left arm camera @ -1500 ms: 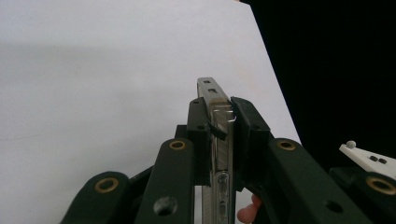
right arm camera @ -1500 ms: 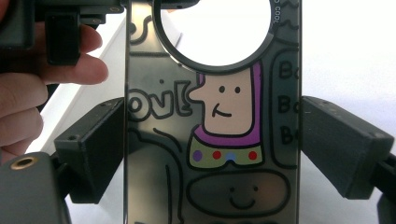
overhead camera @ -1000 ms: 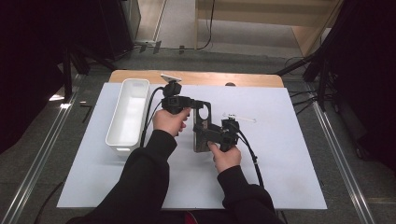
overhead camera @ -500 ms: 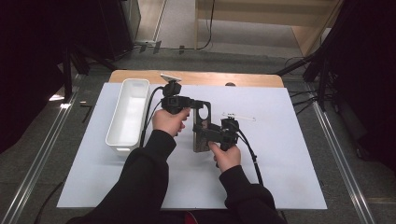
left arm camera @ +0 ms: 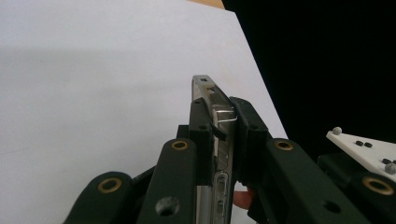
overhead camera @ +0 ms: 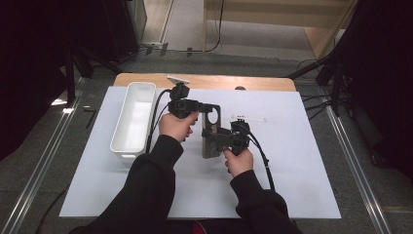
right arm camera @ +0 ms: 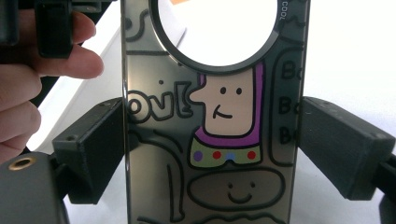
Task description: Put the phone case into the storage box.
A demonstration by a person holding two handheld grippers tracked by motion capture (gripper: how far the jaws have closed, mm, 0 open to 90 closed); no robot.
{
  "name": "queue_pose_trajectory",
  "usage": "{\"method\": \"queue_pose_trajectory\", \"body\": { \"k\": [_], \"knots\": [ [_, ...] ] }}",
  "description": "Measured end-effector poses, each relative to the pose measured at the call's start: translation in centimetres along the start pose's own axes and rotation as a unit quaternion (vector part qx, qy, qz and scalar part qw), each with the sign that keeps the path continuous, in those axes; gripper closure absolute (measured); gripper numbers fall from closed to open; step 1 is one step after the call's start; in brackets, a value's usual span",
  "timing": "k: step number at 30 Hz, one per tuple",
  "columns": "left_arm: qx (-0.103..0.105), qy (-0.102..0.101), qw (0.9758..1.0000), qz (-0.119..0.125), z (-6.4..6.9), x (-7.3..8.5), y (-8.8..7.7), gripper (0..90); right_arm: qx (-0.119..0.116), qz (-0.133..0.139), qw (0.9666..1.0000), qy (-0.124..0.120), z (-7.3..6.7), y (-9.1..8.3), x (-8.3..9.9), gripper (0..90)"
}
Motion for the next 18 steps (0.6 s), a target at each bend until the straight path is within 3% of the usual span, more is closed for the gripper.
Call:
{"method": "queue_pose_trajectory", "body": {
  "k": [3, 7, 18],
  "knots": [
    [-0.001, 0.001, 1.0000, 0.002, 0.01, -0.07, -0.07, 79.7, 0.003, -0.006, 1.0000, -0.004, -0.05, -0.03, -0.01, 9.6],
    [0.000, 0.004, 1.0000, 0.004, 0.05, -0.12, -0.15, 79.7, 0.002, -0.023, 0.9996, -0.016, -0.20, -0.02, 0.16, 1.8],
    [-0.006, 0.029, 0.9996, 0.001, 0.14, -0.16, -0.71, 79.7, -0.009, -0.051, 0.9977, -0.042, -0.23, -0.95, 0.60, 1.9]
  ]
}}
Point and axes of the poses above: each handheld gripper's, and its own axes: y roughly forward along the jaws, x roughly out of its underside, z roughly to its right, the point moved 10 cm from there along y, roughly forward along the jaws, and after that the axes turned 8 degrees about -y, right-handed, at the moved point
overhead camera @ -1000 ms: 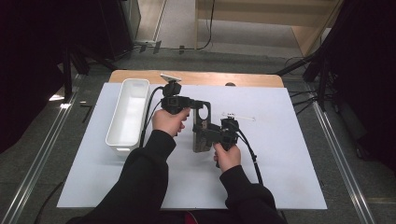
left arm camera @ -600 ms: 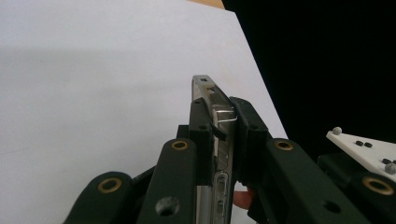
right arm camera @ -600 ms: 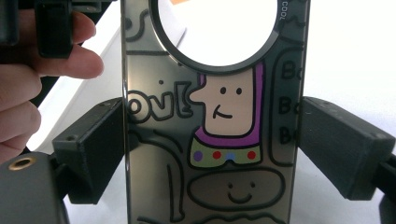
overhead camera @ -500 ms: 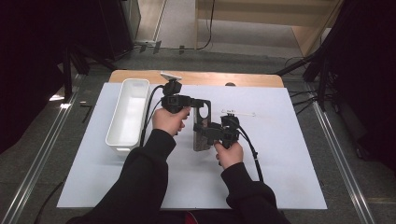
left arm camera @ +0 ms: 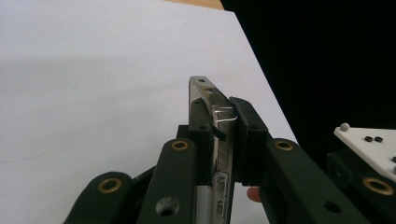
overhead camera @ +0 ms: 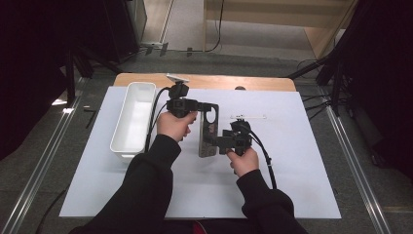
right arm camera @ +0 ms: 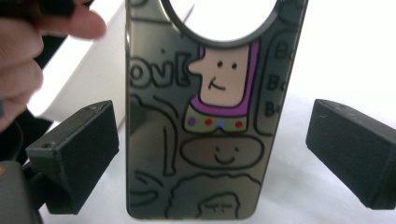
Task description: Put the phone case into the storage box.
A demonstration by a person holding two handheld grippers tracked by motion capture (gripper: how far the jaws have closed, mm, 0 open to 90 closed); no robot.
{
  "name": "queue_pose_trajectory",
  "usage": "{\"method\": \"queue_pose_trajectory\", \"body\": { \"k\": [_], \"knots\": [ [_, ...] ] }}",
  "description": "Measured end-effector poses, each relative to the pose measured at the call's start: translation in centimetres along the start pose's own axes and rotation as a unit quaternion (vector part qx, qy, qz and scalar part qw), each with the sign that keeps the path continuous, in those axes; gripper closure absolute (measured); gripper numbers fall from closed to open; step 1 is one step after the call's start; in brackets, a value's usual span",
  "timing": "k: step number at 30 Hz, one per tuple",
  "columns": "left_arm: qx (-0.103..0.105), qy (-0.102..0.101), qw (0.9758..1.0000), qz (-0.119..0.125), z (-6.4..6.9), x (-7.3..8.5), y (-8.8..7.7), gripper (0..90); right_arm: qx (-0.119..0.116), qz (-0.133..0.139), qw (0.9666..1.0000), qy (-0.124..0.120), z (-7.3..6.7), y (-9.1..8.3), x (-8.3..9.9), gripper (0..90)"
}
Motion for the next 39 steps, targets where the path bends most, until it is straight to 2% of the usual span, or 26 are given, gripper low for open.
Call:
{"method": "queue_pose_trajectory", "body": {
  "k": [2, 9, 12, 14, 16, 22, 27, 35, 39],
  "knots": [
    [-0.002, 0.004, 1.0000, -0.002, -0.1, 0.0, -0.1, 79.7, 0.008, -0.009, 0.9999, -0.001, 0.2, 0.0, 0.2, 2.0],
    [0.002, 0.021, 0.9998, -0.002, -0.1, 0.1, -0.5, 79.6, 0.004, -0.028, 0.9994, -0.018, -0.1, -0.6, 0.6, 2.2],
    [0.001, 0.030, 0.9995, -0.005, 0.1, 0.3, -0.6, 79.6, 0.004, -0.040, 0.9991, -0.016, 0.1, -0.9, 0.9, 2.3],
    [0.001, 0.035, 0.9994, -0.006, 0.1, 0.4, -0.8, 79.6, 0.008, -0.048, 0.9985, -0.023, 0.2, -1.1, 1.2, 7.3],
    [0.002, 0.038, 0.9992, -0.009, 0.1, 0.5, -1.0, 79.6, 0.016, -0.057, 0.9979, -0.028, 0.4, -1.4, 1.4, 7.6],
    [0.002, 0.045, 0.9988, -0.020, 0.0, 0.8, -1.5, 79.6, -0.018, -0.067, 0.9968, -0.040, 0.3, -2.4, 2.1, 7.6],
    [0.015, 0.054, 0.9981, -0.026, 0.3, 1.3, -2.0, 79.6, -0.027, -0.065, 0.9958, -0.058, 0.3, -3.0, 2.1, 7.6],
    [0.025, 0.069, 0.9966, -0.036, 0.2, 2.1, -2.8, 79.5, -0.032, -0.061, 0.9955, -0.065, 0.7, -3.8, 2.2, 7.7],
    [0.032, 0.071, 0.9963, -0.036, 0.1, 2.4, -3.1, 79.6, -0.035, -0.062, 0.9944, -0.077, 0.8, -4.1, 2.3, 7.7]
  ]
}}
Point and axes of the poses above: each handheld gripper's, and its own axes: y roughly forward along the jaws, x roughly out of its underside, z roughly to its right, the point moved 10 cm from there along y, roughly forward along the jaws, and after that the axes turned 8 degrees about -y, right-handed, at the moved point
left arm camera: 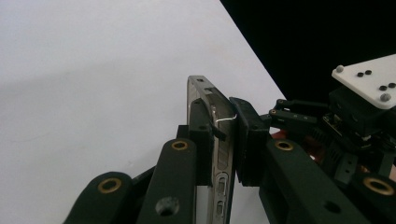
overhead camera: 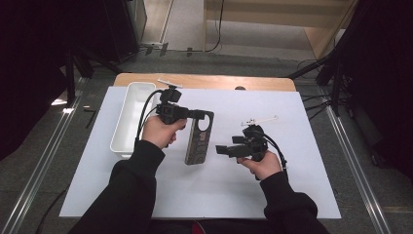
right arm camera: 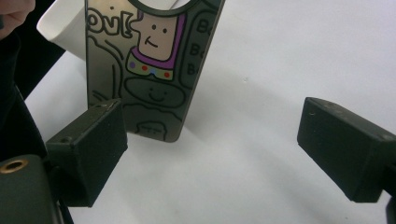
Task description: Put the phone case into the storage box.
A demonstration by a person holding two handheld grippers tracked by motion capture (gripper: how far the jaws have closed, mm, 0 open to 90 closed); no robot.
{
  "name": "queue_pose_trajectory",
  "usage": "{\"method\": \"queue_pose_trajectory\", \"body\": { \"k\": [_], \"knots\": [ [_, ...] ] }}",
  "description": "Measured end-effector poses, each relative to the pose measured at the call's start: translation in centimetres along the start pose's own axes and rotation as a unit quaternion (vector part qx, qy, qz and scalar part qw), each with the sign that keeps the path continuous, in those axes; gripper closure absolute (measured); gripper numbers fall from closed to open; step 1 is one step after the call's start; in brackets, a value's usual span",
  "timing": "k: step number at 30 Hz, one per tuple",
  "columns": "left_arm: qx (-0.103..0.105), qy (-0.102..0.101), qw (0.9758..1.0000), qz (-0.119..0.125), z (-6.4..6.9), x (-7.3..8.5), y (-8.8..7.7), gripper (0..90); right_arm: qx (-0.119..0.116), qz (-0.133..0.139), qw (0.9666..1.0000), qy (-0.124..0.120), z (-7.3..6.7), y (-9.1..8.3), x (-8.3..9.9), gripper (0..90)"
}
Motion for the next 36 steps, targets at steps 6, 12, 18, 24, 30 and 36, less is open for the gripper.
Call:
{"method": "queue_pose_trajectory", "body": {
  "k": [6, 12, 18, 24, 30, 36],
  "knots": [
    [0.005, 0.010, 0.9999, -0.002, -0.1, 0.6, -0.5, 79.5, 0.001, 0.002, 1.0000, -0.010, 0.0, -0.5, 0.0, 7.7],
    [0.004, 0.022, 0.9997, -0.008, 0.1, 1.4, -0.9, 79.5, -0.004, 0.006, 0.9999, -0.008, 0.1, -0.7, -0.1, 7.7],
    [0.010, 0.029, 0.9995, -0.012, 0.3, 2.0, -1.3, 79.5, -0.003, 0.009, 0.9999, -0.011, 0.0, -0.8, -0.1, 7.7],
    [0.016, 0.034, 0.9992, -0.013, 0.6, 2.6, -1.5, 79.5, -0.006, 0.015, 0.9998, -0.011, -0.1, -1.2, -0.1, 7.7],
    [0.024, 0.044, 0.9986, -0.018, 1.1, 3.0, -1.6, 79.5, -0.011, 0.032, 0.9994, 0.000, 0.0, -1.4, -0.4, 18.7],
    [0.029, 0.056, 0.9977, -0.026, 1.7, 3.6, -1.6, 79.5, -0.027, 0.040, 0.9988, 0.002, -0.5, -1.7, -0.7, 20.3]
  ]
}}
Point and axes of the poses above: each handheld gripper's, and its own axes: y roughly forward along the jaws, x roughly out of its underside, z roughly to its right, the point moved 10 cm from there along y, roughly forward along the jaws, and after that the axes turned 8 degrees about -y, right-handed, at the moved point
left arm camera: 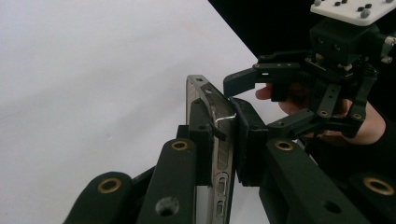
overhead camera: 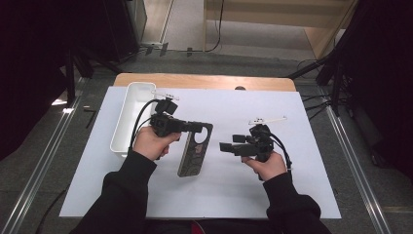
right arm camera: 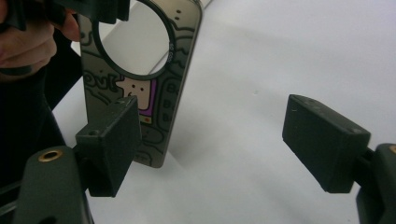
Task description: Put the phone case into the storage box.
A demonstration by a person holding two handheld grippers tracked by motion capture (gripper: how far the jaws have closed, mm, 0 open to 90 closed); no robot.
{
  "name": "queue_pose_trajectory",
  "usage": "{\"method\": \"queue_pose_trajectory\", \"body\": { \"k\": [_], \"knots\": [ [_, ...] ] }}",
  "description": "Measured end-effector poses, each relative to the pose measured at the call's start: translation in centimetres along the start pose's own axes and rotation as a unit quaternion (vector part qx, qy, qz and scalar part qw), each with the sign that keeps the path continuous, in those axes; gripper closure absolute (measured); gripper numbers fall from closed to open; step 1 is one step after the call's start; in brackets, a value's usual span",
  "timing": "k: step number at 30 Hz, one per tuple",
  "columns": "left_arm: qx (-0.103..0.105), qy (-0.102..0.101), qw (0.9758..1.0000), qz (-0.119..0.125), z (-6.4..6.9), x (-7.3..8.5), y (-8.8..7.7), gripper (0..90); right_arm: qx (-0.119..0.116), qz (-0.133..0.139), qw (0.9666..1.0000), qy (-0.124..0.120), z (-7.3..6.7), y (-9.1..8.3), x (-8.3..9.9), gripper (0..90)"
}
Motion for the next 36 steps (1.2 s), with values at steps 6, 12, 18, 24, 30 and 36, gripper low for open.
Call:
{"method": "queue_pose_trajectory", "body": {
  "k": [6, 12, 18, 24, 30, 36],
  "knots": [
    [0.002, 0.008, 1.0000, -0.005, 0.7, 0.7, 0.0, 79.5, -0.001, -0.006, 0.9999, -0.009, -0.4, 0.0, 0.0, 22.0],
    [0.005, 0.020, 0.9998, -0.008, 1.4, 1.2, 0.0, 79.4, -0.004, 0.004, 0.9999, -0.012, -0.8, -0.1, -0.3, 22.4],
    [0.020, 0.030, 0.9993, -0.008, 2.0, 1.4, 0.1, 79.4, -0.006, 0.009, 0.9998, -0.018, -1.0, -0.2, -0.5, 22.6],
    [0.023, 0.032, 0.9991, -0.013, 2.2, 1.7, 0.5, 79.5, -0.012, 0.008, 0.9998, -0.016, -1.5, -0.1, -0.5, 22.8],
    [0.026, 0.039, 0.9988, -0.012, 2.5, 1.7, 0.9, 79.4, -0.013, 0.011, 0.9996, -0.022, -1.8, 0.0, -0.7, 22.8],
    [0.027, 0.045, 0.9985, -0.015, 2.7, 1.7, 1.1, 79.4, -0.011, 0.016, 0.9996, -0.021, -1.7, 0.1, -0.8, 23.3]
  ]
}}
Point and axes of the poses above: each handheld gripper's, and its own axes: y roughly forward along the jaws, x roughly out of its underside, z roughly to its right, the point moved 10 cm from there along y, roughly forward along the jaws, and after that the axes turned 8 degrees about -y, right-handed, at the moved point
